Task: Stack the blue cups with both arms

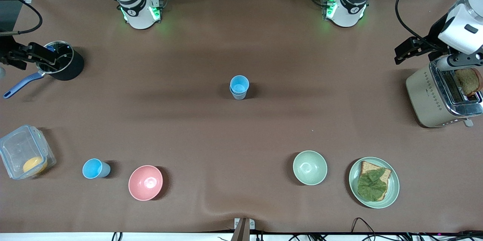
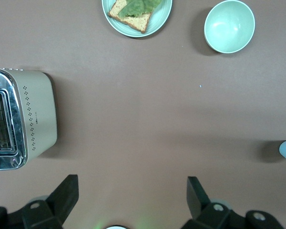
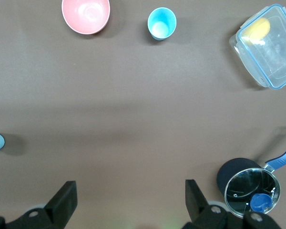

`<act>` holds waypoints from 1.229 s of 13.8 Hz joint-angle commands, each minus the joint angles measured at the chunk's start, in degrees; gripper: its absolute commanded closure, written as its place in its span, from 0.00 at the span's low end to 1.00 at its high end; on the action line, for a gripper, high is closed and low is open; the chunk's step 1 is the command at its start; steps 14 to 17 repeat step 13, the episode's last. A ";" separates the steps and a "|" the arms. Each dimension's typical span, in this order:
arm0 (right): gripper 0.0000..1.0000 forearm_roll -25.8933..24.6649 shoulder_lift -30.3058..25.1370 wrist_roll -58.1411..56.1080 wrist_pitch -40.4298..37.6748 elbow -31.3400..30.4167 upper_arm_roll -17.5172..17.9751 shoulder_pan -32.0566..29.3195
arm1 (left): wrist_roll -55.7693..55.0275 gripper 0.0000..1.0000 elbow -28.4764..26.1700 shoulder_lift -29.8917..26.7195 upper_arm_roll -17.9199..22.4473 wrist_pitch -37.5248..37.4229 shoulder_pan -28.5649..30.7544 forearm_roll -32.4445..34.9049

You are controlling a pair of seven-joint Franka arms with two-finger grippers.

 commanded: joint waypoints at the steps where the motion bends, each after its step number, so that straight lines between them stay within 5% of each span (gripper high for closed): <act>1: 0.00 -0.66 -1.45 0.72 -0.13 -1.08 0.75 -0.97 | 1.48 0.00 1.68 0.56 0.09 -1.36 0.33 0.44; 17: 0.00 -0.75 -1.54 0.72 -1.10 -0.99 0.75 -0.97 | 1.56 0.00 4.67 0.99 0.44 -3.47 0.33 0.00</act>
